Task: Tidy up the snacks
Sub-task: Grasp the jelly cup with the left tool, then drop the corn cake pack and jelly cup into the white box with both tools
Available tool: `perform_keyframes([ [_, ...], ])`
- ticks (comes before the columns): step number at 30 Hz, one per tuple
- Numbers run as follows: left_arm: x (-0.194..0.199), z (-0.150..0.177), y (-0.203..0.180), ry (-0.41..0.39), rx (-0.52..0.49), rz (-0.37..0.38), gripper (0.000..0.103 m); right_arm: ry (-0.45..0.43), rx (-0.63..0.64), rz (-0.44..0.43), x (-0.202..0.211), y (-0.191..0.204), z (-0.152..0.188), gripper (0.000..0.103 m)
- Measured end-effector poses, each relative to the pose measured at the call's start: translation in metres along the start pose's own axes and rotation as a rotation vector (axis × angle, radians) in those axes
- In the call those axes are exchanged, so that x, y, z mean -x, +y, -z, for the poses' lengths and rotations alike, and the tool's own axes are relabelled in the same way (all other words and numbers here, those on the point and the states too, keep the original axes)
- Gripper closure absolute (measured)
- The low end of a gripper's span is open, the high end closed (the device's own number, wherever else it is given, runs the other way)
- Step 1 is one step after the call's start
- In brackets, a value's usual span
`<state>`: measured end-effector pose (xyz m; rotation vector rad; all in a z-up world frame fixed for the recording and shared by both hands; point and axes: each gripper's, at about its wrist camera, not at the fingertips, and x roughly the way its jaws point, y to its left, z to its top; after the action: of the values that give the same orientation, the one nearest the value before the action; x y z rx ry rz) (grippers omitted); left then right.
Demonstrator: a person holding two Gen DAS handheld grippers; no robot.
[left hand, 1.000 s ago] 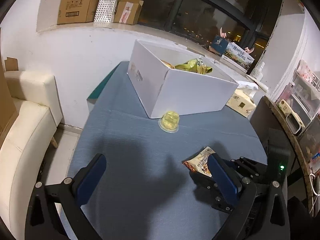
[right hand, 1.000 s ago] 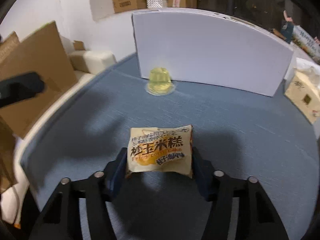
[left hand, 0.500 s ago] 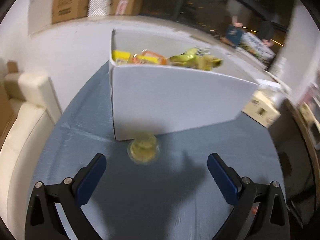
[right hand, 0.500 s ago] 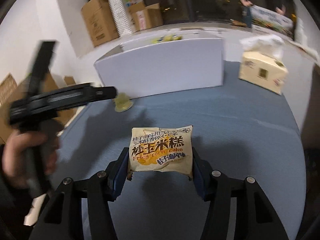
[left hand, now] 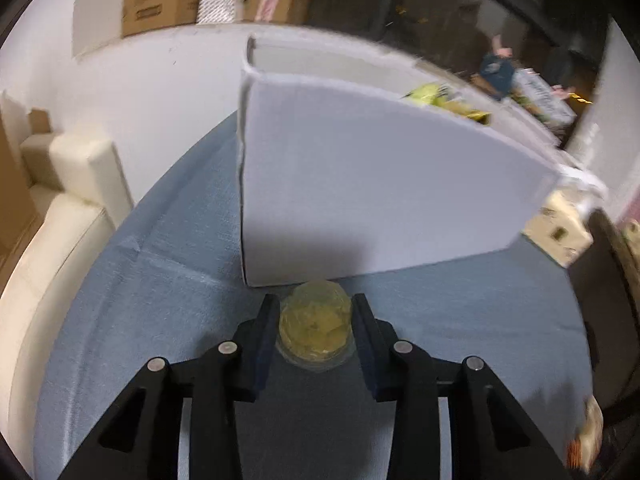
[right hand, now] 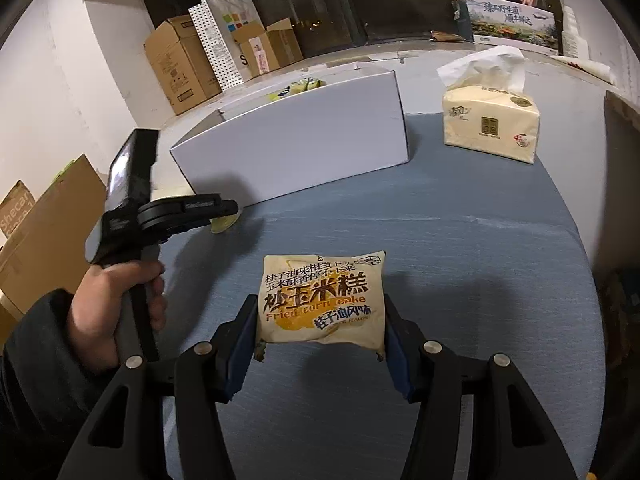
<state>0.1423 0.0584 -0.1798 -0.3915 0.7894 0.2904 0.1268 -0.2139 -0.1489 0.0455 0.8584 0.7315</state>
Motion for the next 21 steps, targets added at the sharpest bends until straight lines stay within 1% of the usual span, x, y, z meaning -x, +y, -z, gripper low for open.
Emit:
perform_keyframes([
  [4,0.038,0.006,0.0,-0.045,-0.067,0.085,0.062,0.0,0.002,-0.008,-0.003,0.003,-0.002,0.042],
  [7,0.066,0.007,0.0,-0.078,-0.085,0.147,0.062,-0.003,0.002,-0.011,-0.005,0.006,-0.004,0.042],
  [9,0.083,0.003,-0.003,-0.107,-0.113,0.172,0.062,-0.007,0.005,-0.009,-0.006,0.009,-0.007,0.042],
  [12,0.102,-0.01,-0.002,-0.144,-0.127,0.214,0.062,-0.023,0.008,-0.011,-0.003,0.013,-0.015,0.042],
  [14,0.112,-0.024,-0.005,-0.171,-0.131,0.244,0.062,-0.05,0.009,-0.015,0.0,0.015,-0.027,0.042],
  [16,0.119,-0.031,-0.006,-0.196,-0.137,0.259,0.062,-0.071,0.009,-0.02,0.002,0.016,-0.041,0.042],
  [21,0.117,-0.069,-0.03,-0.242,-0.194,0.283,0.062,-0.128,0.024,-0.016,0.0,0.019,-0.1,0.042],
])
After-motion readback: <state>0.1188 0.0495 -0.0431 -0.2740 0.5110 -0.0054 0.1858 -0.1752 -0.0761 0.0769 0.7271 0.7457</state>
